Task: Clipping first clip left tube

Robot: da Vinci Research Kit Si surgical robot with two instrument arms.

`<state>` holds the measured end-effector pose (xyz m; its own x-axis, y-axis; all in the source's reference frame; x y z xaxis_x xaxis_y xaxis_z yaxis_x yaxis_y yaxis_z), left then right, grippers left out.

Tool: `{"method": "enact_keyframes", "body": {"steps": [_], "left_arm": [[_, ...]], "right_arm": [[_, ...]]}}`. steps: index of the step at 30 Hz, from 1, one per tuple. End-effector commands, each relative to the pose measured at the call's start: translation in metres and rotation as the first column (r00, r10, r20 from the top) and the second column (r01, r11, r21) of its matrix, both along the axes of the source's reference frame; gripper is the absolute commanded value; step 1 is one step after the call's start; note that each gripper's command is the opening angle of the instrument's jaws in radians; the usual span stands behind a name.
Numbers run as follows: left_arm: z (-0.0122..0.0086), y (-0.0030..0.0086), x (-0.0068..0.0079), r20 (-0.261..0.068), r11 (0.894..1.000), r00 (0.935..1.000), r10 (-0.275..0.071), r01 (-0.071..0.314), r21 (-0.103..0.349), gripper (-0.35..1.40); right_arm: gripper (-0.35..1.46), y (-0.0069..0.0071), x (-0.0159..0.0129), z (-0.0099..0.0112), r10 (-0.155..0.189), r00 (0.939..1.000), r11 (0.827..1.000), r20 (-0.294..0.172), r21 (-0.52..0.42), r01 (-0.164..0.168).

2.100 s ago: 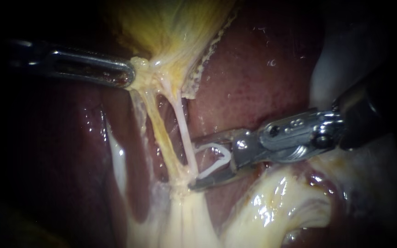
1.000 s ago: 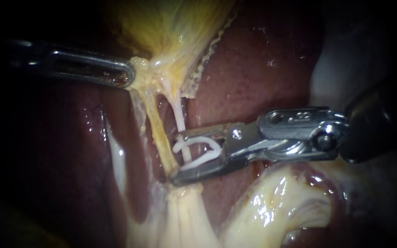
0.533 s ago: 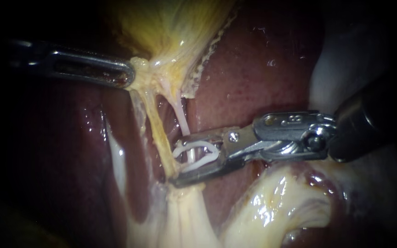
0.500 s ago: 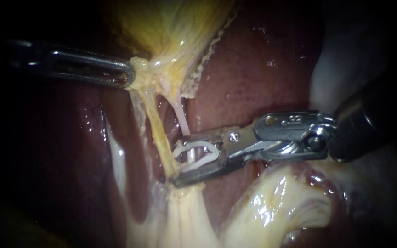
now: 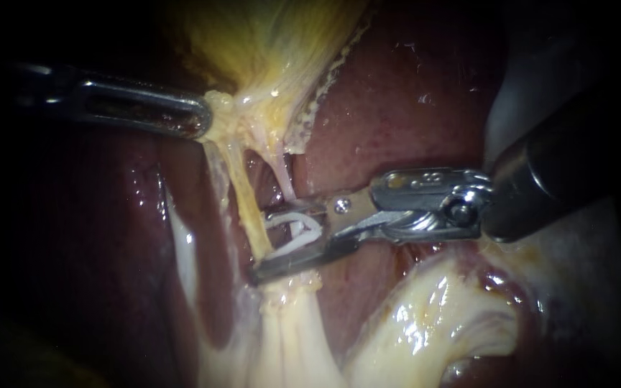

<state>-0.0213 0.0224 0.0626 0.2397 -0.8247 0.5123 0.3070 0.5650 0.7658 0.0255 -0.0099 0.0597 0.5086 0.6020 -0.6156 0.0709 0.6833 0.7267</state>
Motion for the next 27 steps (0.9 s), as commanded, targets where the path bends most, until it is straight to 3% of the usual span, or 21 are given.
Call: {"method": "enact_keyframes", "body": {"steps": [1,6,10,14,17,22,27], "left_arm": [[0.0000,0.0000,0.0000,0.000,1.000,1.0000,0.000,0.000,0.000,-0.35],[0.0000,0.0000,0.0000,0.000,1.000,1.0000,0.000,0.000,0.000,-0.35],[0.0000,0.0000,0.0000,0.000,1.000,1.0000,0.000,0.000,0.000,-0.35],[0.0001,0.0000,0.0000,0.000,1.000,1.0000,0.000,0.000,0.000,-0.35],[0.0001,0.0000,0.0000,0.000,1.000,1.0000,0.000,0.000,0.000,-0.35],[0.0001,0.0000,0.0000,0.000,1.000,1.0000,0.000,0.000,-0.001,-0.35],[0.0001,0.0000,0.0000,0.000,1.000,1.0000,0.000,0.000,0.000,-0.35]], "right_arm": [[0.45,-0.0002,0.0003,-0.0003,0.003,0.9998,1.000,-0.018,0.012,-0.003],[0.45,-0.0012,0.0012,-0.0017,0.007,0.9968,0.998,-0.080,0.060,-0.002],[0.45,-0.0024,0.0024,-0.0033,-0.005,0.9919,0.996,-0.127,0.090,0.017],[0.44,-0.0033,0.0034,-0.0045,-0.022,0.9892,0.993,-0.145,0.108,0.038],[0.43,-0.0037,0.0038,-0.0050,-0.035,0.9877,0.993,-0.152,0.107,0.052],[0.37,-0.0035,0.0037,-0.0047,-0.023,0.9889,0.993,-0.147,0.114,0.040],[0.17,-0.0034,0.0032,-0.0040,-0.043,0.9940,0.993,-0.100,0.103,0.053]]}}
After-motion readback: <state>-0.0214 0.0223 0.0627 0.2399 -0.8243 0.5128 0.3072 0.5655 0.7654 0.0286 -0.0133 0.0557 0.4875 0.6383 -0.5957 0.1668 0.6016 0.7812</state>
